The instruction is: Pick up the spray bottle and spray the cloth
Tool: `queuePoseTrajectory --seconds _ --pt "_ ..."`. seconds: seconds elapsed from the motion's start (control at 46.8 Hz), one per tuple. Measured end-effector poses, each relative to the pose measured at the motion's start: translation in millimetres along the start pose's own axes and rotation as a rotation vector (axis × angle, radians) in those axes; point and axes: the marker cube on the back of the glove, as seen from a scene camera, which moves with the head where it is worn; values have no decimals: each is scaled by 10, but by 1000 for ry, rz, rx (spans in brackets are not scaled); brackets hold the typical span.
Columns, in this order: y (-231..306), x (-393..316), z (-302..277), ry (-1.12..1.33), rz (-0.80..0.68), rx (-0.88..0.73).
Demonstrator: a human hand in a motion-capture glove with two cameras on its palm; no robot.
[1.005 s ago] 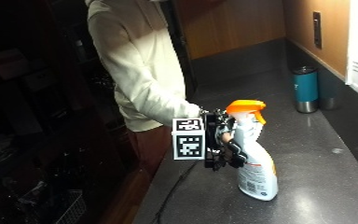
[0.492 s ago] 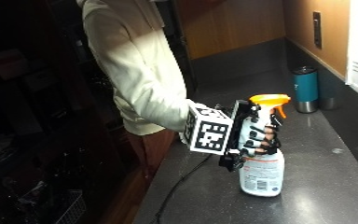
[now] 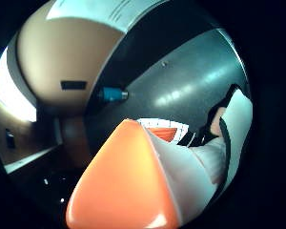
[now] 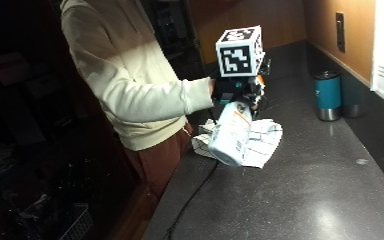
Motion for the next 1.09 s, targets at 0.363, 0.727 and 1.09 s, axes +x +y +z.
queuePoseTrajectory --seconds 0.363,0.727,1.09 --pt "807 -787 551 504 -415 -231" --pt "863 -779 1127 575 -278 -226" --pt "972 -1142 654 411 -387 -82"
